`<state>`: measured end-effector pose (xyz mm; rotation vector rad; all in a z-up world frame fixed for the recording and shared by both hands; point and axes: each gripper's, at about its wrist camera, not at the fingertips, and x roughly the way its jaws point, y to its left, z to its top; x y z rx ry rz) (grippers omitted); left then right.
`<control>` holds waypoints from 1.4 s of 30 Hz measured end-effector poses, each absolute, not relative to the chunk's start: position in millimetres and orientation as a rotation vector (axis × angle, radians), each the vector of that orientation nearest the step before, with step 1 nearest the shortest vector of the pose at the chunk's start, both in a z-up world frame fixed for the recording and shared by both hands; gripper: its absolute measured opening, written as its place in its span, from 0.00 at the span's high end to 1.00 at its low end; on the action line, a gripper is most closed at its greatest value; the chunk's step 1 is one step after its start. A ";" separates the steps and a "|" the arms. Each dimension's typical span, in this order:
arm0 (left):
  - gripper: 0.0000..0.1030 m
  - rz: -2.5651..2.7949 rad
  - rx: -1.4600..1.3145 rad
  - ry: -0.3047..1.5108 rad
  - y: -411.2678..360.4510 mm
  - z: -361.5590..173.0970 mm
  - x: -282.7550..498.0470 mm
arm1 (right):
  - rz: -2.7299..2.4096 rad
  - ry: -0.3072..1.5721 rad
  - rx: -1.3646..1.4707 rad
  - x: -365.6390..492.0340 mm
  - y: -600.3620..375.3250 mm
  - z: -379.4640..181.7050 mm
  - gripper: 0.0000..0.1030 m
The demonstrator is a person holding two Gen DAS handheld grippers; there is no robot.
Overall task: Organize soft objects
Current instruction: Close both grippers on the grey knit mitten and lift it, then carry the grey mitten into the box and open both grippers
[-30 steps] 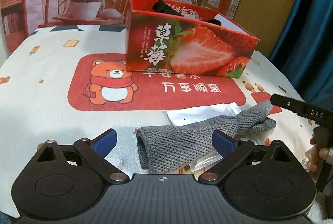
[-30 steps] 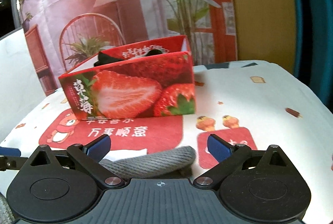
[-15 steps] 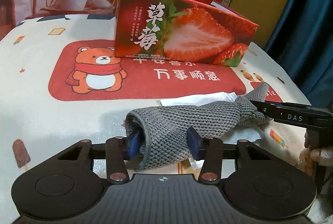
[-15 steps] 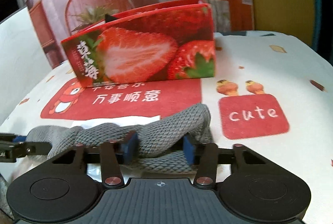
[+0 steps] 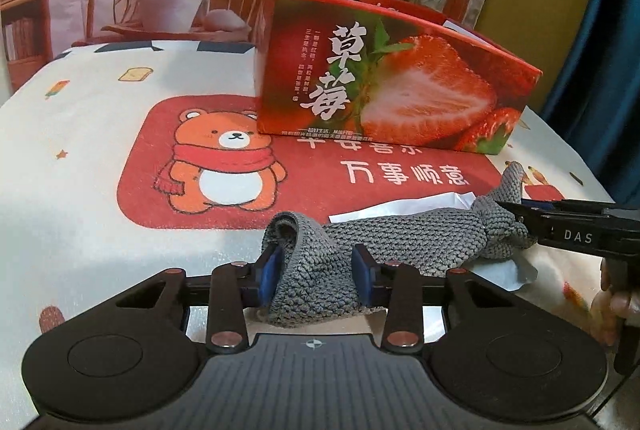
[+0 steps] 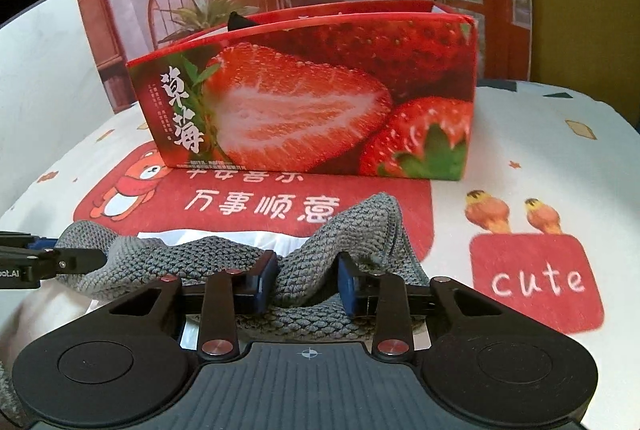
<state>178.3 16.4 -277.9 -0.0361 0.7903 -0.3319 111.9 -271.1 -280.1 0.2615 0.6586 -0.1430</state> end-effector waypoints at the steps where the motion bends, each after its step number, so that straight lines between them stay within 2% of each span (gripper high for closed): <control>1: 0.60 -0.332 -0.031 0.787 16.2 -277.7 178.0 | -0.140 0.655 0.264 111.4 -271.9 -281.1 0.70; 13: 0.60 -0.338 -0.024 0.762 16.6 -279.5 171.9 | -0.120 0.613 0.282 103.7 -275.5 -286.0 0.70; 16: 0.66 -0.351 -0.016 0.754 16.5 -278.9 170.7 | -0.117 0.608 0.284 102.9 -276.1 -286.5 0.71; 18: 0.80 -0.363 0.011 0.741 13.0 -277.3 168.2 | -0.105 0.600 0.289 101.6 -277.0 -286.7 0.74; 27: 0.89 -0.382 0.015 0.719 15.1 -273.2 163.4 | -0.097 0.576 0.267 97.5 -271.1 -284.0 0.84; 42: 0.90 -0.407 -0.048 0.597 27.5 -238.3 157.2 | -0.100 0.488 0.345 73.2 -277.5 -253.6 0.87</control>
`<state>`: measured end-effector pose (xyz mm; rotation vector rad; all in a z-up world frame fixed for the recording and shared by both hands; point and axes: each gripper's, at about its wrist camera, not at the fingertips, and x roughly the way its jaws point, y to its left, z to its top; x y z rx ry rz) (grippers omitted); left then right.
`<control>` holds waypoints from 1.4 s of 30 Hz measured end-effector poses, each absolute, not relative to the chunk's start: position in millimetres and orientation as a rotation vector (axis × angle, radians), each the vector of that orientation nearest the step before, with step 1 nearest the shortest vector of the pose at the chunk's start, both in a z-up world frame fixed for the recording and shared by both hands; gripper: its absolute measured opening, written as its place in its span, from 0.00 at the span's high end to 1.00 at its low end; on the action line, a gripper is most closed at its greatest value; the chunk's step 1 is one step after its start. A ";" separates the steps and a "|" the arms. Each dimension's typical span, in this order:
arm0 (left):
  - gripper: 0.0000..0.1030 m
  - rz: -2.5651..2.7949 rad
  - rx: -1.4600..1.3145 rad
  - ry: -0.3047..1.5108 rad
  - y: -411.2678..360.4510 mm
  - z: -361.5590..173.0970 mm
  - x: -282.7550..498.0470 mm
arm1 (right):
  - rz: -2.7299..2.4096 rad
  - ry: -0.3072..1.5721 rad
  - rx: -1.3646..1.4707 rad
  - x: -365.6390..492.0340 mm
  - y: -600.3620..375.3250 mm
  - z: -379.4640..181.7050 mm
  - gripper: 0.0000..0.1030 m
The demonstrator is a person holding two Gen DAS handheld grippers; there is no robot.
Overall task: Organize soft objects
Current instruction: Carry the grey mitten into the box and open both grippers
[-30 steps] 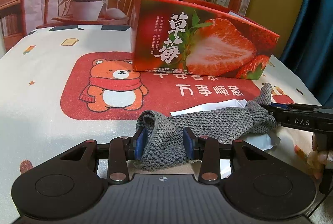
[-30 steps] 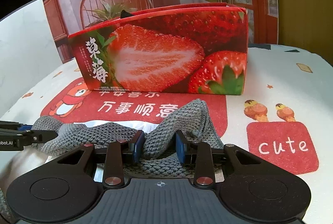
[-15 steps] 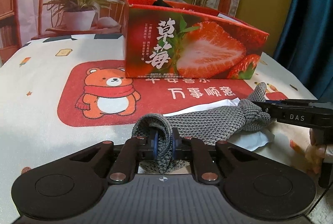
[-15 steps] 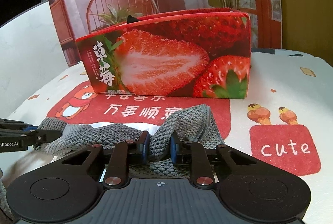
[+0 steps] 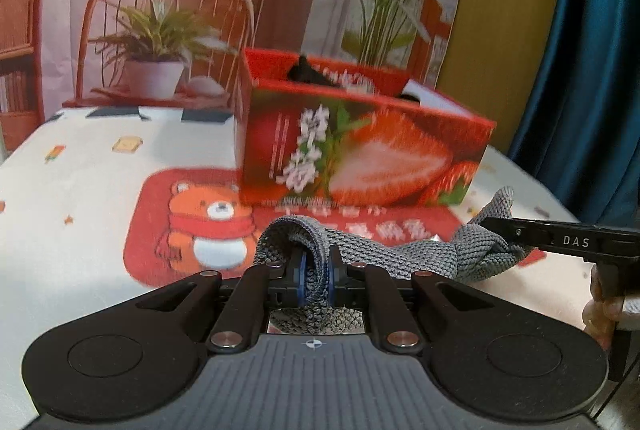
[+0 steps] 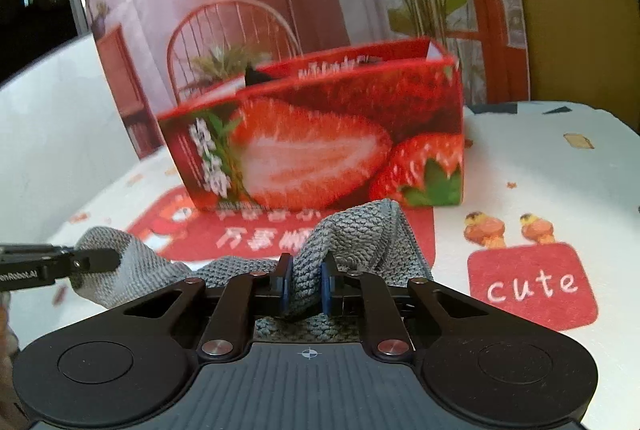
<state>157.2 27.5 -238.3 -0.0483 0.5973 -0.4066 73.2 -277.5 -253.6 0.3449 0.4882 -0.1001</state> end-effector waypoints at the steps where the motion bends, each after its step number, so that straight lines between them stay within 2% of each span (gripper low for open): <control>1: 0.90 -0.407 -0.055 0.585 28.3 -233.7 158.2 | -0.096 0.475 0.356 72.5 -279.5 -248.6 0.87; 12: 0.90 -0.416 -0.058 0.423 17.8 -171.1 191.9 | -0.063 0.380 0.265 109.1 -300.4 -178.9 0.87; 22: 0.90 -0.428 -0.027 0.403 -15.8 -136.9 251.8 | -0.104 0.363 0.135 165.9 -331.2 -126.5 0.87; 31: 0.90 -0.410 0.048 0.407 -40.7 -127.6 299.4 | -0.161 0.394 0.079 210.8 -357.4 -124.5 0.88; 42: 0.90 -0.456 0.113 0.568 -54.6 -160.5 333.9 | -0.165 0.487 0.060 239.1 -363.1 -158.2 0.88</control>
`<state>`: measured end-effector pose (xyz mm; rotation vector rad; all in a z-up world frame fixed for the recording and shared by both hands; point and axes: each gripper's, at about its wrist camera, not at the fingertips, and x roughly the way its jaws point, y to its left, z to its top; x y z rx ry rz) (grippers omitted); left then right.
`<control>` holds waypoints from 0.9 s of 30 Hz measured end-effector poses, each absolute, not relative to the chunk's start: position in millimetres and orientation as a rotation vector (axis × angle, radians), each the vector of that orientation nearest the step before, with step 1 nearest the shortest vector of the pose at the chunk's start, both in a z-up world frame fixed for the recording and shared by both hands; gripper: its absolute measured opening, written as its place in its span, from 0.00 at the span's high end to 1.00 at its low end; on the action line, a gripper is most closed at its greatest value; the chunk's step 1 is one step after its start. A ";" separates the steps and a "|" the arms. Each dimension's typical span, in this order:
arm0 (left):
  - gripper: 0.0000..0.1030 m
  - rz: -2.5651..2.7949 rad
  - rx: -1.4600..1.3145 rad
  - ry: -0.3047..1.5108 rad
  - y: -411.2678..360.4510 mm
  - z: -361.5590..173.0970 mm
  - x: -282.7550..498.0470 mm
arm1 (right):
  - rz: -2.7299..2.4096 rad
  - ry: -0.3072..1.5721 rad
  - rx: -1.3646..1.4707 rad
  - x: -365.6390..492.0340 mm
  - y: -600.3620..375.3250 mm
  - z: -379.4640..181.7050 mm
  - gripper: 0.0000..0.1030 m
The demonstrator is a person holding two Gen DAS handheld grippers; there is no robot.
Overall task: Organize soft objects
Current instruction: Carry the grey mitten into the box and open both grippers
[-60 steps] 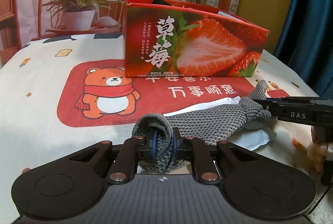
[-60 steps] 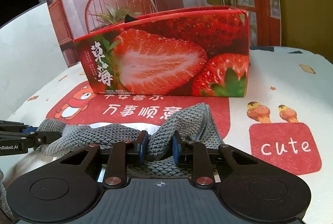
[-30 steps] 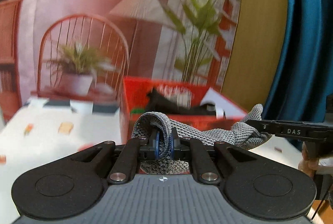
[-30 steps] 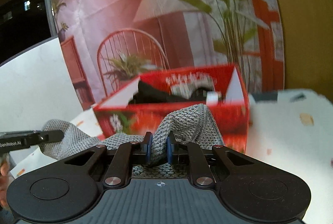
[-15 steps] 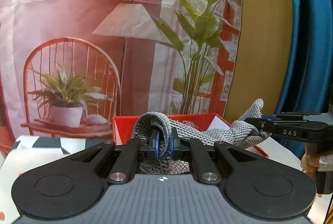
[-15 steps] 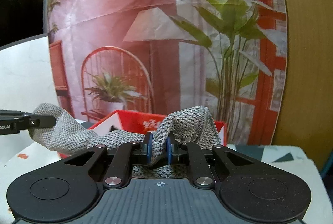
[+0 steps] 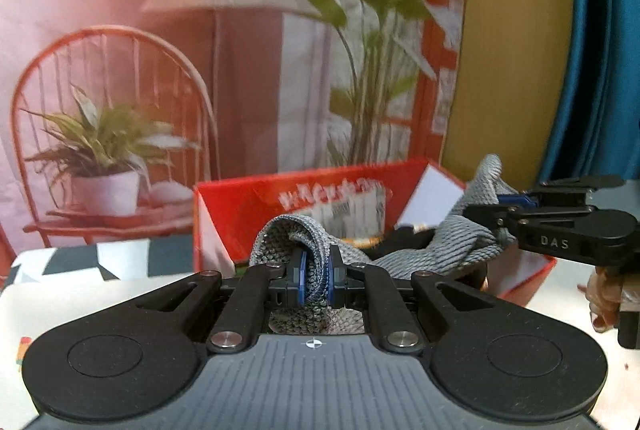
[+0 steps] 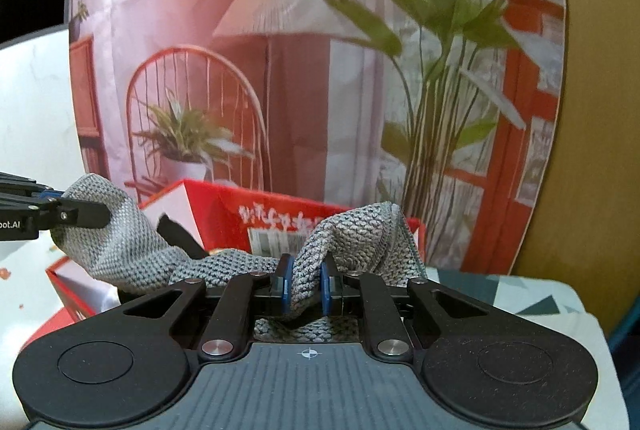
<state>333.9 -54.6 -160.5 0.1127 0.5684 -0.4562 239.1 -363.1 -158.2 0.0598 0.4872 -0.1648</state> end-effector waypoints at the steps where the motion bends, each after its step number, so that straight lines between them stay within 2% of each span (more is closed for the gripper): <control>1: 0.90 -0.465 0.120 0.582 -56.3 -163.1 335.8 | -0.160 0.500 0.059 241.1 -362.5 -161.7 0.87; 11: 0.90 -0.518 0.153 0.665 -67.6 -185.0 346.4 | -0.100 0.639 0.049 263.7 -353.1 -189.3 0.88; 18: 0.89 -0.505 0.091 0.732 -67.3 -193.5 360.2 | -0.107 0.684 0.143 270.1 -358.9 -196.4 0.88; 21: 0.86 -0.500 0.111 0.724 -70.0 -190.8 358.5 | -0.125 0.692 0.175 271.5 -362.2 -196.1 0.85; 22: 0.83 -0.494 0.122 0.720 -70.3 -189.4 357.3 | -0.136 0.692 0.169 271.4 -361.3 -195.8 0.81; 23: 0.65 -0.491 0.129 0.719 -70.5 -188.1 356.5 | -0.144 0.690 0.157 271.2 -359.9 -195.2 0.80; 24: 0.37 -0.493 0.127 0.716 -70.2 -186.4 355.8 | -0.155 0.686 0.140 270.2 -357.7 -194.3 0.77; 26: 0.14 -0.497 0.110 0.685 -68.4 -181.6 351.1 | -0.173 0.674 0.117 267.1 -354.5 -191.9 0.66; 27: 0.08 -0.499 0.102 0.666 -67.6 -178.4 348.2 | -0.180 0.666 0.112 265.3 -354.1 -190.5 0.56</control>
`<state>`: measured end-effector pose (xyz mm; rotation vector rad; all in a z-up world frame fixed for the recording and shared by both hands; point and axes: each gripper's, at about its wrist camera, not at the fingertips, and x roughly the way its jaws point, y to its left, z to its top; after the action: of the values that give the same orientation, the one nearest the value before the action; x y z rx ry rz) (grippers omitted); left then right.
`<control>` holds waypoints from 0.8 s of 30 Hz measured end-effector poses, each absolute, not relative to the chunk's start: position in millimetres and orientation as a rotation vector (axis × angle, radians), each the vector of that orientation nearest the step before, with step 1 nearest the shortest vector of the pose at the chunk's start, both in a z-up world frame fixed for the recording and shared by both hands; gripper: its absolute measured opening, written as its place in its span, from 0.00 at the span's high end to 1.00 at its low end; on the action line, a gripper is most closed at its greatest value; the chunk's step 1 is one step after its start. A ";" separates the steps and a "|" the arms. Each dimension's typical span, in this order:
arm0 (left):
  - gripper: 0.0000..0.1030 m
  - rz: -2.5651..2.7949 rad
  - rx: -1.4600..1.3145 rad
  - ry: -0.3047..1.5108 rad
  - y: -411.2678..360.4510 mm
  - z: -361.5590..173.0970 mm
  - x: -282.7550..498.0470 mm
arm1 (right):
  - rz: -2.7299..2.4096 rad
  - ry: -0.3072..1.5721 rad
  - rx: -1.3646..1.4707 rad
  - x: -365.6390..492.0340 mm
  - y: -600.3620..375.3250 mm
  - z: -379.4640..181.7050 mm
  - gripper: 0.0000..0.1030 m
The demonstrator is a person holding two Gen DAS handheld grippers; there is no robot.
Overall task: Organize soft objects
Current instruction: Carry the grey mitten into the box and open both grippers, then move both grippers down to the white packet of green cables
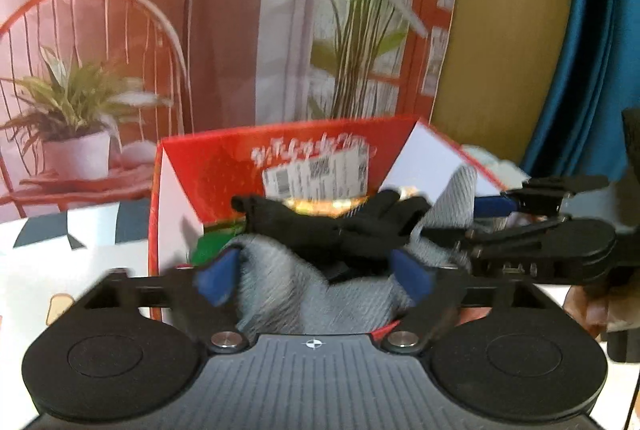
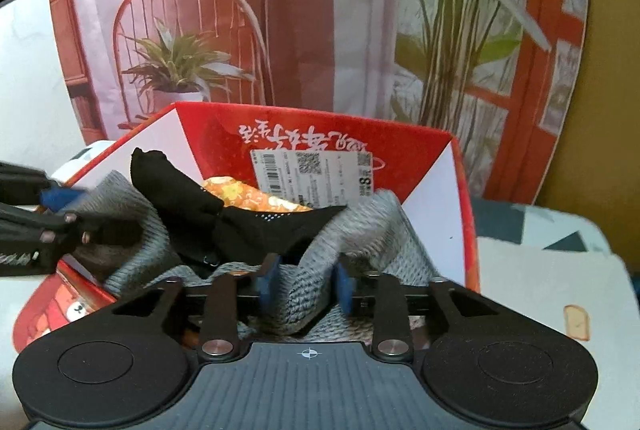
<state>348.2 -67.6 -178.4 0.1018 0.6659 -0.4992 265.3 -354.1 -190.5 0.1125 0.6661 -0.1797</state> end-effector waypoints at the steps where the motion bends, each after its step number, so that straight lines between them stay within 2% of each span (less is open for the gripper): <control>1: 0.05 -0.500 0.093 0.659 -67.0 -175.4 346.1 | -0.188 0.655 0.111 262.5 -353.5 -188.7 0.42; 2: 0.02 -0.499 0.084 0.659 -66.6 -173.3 345.7 | -0.195 0.647 0.110 261.1 -354.0 -187.2 0.34; 3: 0.00 -0.495 0.077 0.658 -65.8 -171.0 344.4 | -0.202 0.634 0.109 258.4 -353.7 -185.1 0.15; 4: 0.00 -0.493 0.072 0.653 -64.8 -168.7 342.7 | -0.204 0.614 0.109 254.8 -353.3 -182.5 0.00; 14: 0.00 -0.441 0.067 0.548 -50.7 -145.1 315.7 | -0.206 0.537 0.121 229.1 -344.4 -163.8 0.00; 24: 0.00 -0.431 0.033 0.518 -36.9 -137.8 270.5 | -0.255 0.411 0.184 187.8 -328.1 -154.2 0.00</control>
<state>270.5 -36.9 -137.8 0.0332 0.5179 -0.4311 187.8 -328.1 -154.2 0.1838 0.4108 -0.2546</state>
